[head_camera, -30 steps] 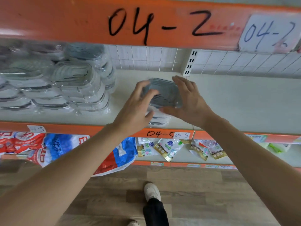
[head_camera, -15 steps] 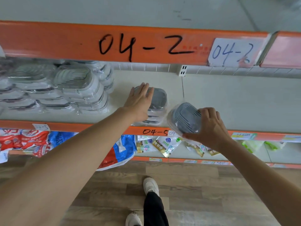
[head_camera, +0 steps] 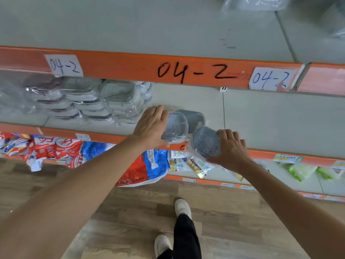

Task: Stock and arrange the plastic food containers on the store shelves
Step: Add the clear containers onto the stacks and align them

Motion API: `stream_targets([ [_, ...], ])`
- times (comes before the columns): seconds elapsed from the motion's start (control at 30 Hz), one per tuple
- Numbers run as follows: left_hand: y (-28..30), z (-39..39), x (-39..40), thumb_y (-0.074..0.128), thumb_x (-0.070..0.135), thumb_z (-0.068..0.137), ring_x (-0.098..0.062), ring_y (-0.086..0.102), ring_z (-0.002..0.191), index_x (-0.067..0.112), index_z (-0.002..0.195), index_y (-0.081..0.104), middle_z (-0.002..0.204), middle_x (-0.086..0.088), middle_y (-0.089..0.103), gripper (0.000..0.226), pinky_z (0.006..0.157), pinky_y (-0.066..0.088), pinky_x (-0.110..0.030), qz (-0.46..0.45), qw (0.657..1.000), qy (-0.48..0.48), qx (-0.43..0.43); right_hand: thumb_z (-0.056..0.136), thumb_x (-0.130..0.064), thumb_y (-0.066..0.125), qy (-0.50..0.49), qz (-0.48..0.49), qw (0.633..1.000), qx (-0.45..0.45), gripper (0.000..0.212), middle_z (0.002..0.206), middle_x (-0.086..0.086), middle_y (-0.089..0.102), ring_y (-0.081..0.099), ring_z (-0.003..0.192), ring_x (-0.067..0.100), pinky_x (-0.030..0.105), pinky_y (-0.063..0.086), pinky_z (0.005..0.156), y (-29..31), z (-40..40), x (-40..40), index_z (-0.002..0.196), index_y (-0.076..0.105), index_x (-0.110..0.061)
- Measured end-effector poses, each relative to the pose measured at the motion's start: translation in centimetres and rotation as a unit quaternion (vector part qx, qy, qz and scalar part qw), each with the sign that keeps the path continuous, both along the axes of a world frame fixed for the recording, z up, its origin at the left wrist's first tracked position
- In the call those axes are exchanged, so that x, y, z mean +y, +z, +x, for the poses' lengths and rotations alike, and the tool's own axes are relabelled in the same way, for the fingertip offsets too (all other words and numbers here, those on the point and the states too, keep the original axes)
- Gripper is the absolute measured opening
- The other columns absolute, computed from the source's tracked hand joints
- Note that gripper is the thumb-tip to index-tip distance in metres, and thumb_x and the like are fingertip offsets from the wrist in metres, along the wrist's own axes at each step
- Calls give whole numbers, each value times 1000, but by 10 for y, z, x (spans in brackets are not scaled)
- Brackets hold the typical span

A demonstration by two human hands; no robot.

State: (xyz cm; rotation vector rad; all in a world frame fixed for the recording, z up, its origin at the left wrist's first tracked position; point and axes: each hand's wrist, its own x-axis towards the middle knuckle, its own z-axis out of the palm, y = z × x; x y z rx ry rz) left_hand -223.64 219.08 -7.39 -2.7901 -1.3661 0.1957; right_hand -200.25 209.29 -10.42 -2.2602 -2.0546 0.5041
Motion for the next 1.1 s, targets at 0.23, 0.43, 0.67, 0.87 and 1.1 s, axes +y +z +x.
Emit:
stream_targets([
  [0.23,40,-77,-33,75,59,60,-23,33,117,6,132,40,125,-9,38,97,98,36,-37,-5,998,44,-43,64,-55,75,87,-4,996,8,91,132,5,37,33,118,26,39,33,94,28,-60,7,133,32,-14],
  [0.43,95,-136,-45,73,61,62,-22,27,123,8,140,31,129,-9,31,103,107,32,-39,-34,997,64,-41,63,-58,76,195,33,980,-1,97,134,5,31,30,123,24,39,28,102,84,-103,13,137,30,-15],
  [0.67,163,-155,-53,78,54,58,-22,32,116,6,134,40,122,-9,37,98,103,33,-37,15,997,54,-60,64,-56,75,240,77,967,-27,93,128,6,31,30,117,24,38,30,96,154,-120,9,137,33,-15],
  [0.87,230,-148,-34,81,48,60,-19,31,117,10,135,42,122,-6,37,94,104,33,-35,51,991,38,-116,63,-57,74,268,79,959,-38,95,127,4,33,32,118,22,40,34,103,226,-107,16,138,34,-15],
  [1.1,279,-110,-1,84,47,59,-14,34,113,10,133,46,117,2,40,91,94,30,-21,45,974,19,-220,61,-53,78,212,139,967,-39,97,123,3,35,33,117,21,39,34,102,290,-63,29,139,35,-15],
])
